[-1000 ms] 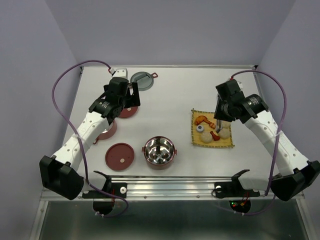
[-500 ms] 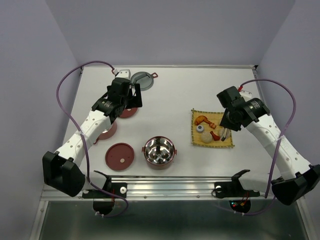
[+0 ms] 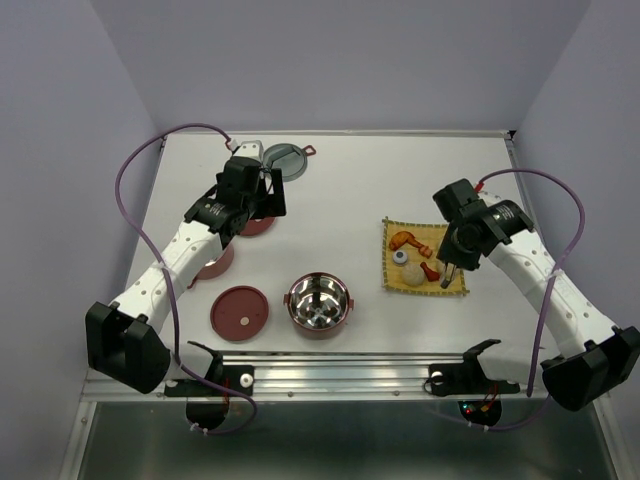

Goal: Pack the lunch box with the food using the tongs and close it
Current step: Pick up the fake food from the plate.

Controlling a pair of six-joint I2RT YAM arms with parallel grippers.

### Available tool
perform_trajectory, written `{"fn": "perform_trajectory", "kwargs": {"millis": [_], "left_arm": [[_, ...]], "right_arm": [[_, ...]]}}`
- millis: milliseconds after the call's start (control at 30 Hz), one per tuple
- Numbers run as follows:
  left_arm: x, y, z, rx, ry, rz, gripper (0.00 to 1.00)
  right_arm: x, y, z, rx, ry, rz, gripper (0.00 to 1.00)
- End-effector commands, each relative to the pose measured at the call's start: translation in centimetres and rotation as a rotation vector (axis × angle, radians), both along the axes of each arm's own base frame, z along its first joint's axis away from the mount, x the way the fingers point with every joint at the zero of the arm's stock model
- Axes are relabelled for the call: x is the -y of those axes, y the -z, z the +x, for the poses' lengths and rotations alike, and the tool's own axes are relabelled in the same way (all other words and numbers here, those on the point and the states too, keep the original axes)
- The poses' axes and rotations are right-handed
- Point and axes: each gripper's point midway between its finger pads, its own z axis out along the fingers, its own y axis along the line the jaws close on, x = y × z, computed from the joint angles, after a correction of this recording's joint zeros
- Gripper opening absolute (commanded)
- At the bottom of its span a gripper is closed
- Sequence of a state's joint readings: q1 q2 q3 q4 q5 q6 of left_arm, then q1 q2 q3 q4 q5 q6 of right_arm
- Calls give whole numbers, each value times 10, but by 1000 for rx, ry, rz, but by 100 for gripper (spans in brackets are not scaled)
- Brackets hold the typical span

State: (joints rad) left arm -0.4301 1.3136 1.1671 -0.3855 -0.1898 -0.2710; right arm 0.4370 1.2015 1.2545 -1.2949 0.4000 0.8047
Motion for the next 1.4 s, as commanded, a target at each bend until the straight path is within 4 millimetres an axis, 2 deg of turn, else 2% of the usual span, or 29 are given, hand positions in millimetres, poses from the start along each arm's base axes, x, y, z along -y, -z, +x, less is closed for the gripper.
{"fn": "perform_trajectory", "kwargs": {"millis": [0, 133, 400, 600, 733, 1067, 1367], "left_arm": [[7, -13, 4, 47, 21, -44, 99], [9, -9, 5, 35, 27, -46, 99], [9, -4, 5, 24, 27, -41, 99], [9, -2, 5, 21, 24, -48, 99], [9, 4, 4, 7, 26, -41, 99], [7, 12, 5, -9, 18, -28, 99], [8, 19, 3, -23, 23, -23, 99]], "right_arm": [[-4, -9, 10, 64, 16, 41, 38], [-3, -8, 11, 65, 18, 36, 42], [6, -17, 18, 94, 34, -8, 43], [3, -13, 24, 96, 17, -7, 45], [-1, -14, 29, 99, 6, -2, 49], [-5, -4, 36, 81, -23, -9, 50], [4, -1, 33, 68, -10, -54, 50]]}}
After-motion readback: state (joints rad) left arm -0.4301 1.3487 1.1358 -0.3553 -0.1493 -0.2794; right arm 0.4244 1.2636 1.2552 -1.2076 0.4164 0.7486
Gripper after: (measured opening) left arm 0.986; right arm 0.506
